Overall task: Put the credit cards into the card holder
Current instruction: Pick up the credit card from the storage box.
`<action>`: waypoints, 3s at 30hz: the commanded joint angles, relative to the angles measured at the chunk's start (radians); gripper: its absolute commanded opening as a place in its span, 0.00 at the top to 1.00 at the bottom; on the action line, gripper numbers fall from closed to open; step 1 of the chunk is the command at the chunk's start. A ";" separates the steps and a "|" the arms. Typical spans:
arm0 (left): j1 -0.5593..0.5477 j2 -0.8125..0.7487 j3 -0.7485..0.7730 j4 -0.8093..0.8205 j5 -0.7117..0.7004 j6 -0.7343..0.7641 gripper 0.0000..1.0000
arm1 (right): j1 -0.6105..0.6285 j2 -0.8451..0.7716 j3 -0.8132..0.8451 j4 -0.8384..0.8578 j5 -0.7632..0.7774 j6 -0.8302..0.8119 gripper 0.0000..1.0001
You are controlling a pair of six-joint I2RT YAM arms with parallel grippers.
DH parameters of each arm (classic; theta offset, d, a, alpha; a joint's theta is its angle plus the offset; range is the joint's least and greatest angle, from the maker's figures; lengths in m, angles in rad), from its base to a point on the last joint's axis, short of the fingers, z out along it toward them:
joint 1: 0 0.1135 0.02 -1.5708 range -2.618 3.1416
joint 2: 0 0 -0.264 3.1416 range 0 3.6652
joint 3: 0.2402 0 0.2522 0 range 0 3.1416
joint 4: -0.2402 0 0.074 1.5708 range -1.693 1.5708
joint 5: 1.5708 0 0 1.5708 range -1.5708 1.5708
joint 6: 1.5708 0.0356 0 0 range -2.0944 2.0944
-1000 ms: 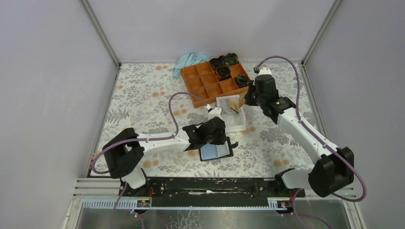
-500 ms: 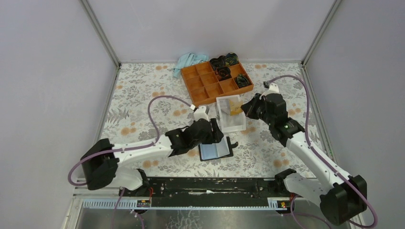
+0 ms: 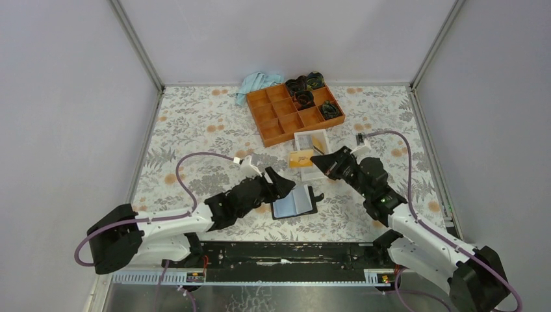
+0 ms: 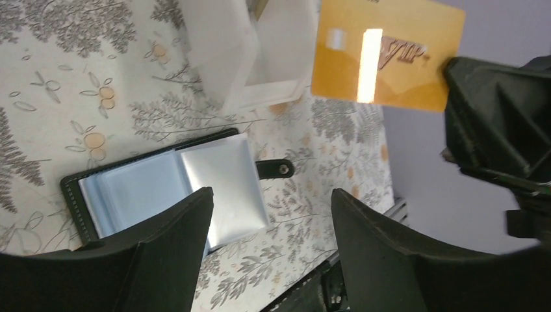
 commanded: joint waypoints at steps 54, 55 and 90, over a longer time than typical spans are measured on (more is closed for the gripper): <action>-0.003 0.153 -0.209 0.982 -0.186 -0.004 0.79 | 0.320 0.193 -0.339 0.876 0.357 0.487 1.00; -0.003 0.153 -0.211 0.988 -0.187 -0.002 0.82 | 0.323 0.192 -0.340 0.875 0.358 0.485 1.00; 0.223 -0.057 -0.067 0.265 0.764 0.288 1.00 | 0.253 -0.187 0.103 -0.404 0.017 -0.419 0.48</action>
